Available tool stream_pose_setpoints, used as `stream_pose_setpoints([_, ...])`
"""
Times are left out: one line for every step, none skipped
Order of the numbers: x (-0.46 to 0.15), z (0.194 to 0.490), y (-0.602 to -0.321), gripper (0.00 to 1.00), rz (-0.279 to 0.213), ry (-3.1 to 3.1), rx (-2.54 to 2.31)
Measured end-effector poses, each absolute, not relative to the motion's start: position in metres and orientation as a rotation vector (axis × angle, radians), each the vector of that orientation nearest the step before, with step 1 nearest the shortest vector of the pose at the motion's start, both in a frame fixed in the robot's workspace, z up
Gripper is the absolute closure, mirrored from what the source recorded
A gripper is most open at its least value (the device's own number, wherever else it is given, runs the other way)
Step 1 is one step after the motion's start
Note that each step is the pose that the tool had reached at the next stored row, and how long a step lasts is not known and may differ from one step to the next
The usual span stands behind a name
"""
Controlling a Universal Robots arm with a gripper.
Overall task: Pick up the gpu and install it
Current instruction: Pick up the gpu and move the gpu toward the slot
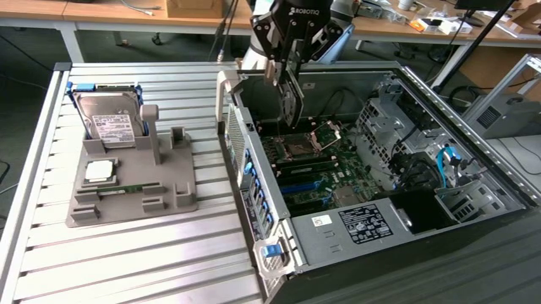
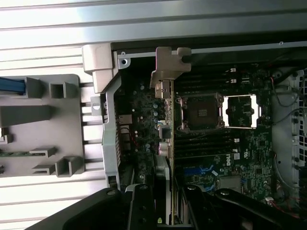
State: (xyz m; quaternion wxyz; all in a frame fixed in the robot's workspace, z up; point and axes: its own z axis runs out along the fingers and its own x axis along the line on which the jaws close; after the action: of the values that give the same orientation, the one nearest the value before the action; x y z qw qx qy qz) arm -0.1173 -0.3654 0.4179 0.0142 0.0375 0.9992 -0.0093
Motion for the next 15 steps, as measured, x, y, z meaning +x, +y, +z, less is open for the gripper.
stream_pose_setpoints([-0.1169, 0.4177, -0.3654, 0.73, -0.03, 3.111, 0.117])
stream_pose_setpoints([-0.1166, 0.4176, -0.3654, 0.73, -0.031, 3.111, 0.117])
stream_pose_setpoints([-0.1163, 0.4175, -0.3654, 0.73, -0.032, 3.111, 0.117])
stream_pose_setpoints([-0.1159, 0.4173, -0.3654, 0.73, -0.033, 3.111, 0.116])
stream_pose_setpoints([-0.1156, 0.4171, -0.3654, 0.73, -0.034, 3.111, 0.116])
stream_pose_setpoints([-0.1152, 0.417, -0.3654, 0.73, -0.035, 3.111, 0.116])
stream_pose_setpoints([-0.1148, 0.4168, -0.3654, 0.73, -0.036, 3.111, 0.116])
stream_pose_setpoints([-0.1141, 0.4164, -0.3654, 0.73, -0.037, 3.111, 0.116])
stream_pose_setpoints([-0.1138, 0.4162, -0.3654, 0.73, -0.038, 3.111, 0.117])
stream_pose_setpoints([-0.1134, 0.4161, -0.3654, 0.73, -0.039, 3.111, 0.117])
stream_pose_setpoints([-0.1129, 0.4158, -0.3654, 0.73, -0.041, 3.111, 0.116])
stream_pose_setpoints([-0.1126, 0.4156, -0.3654, 0.73, -0.042, 3.111, 0.116])
stream_pose_setpoints([-0.1124, 0.4155, -0.3654, 0.73, -0.042, 3.11, 0.116])
stream_pose_setpoints([-0.112, 0.4153, -0.3654, 0.73, -0.044, 3.11, 0.116])
stream_pose_setpoints([-0.1118, 0.4152, -0.3654, 0.73, -0.045, 3.11, 0.116])
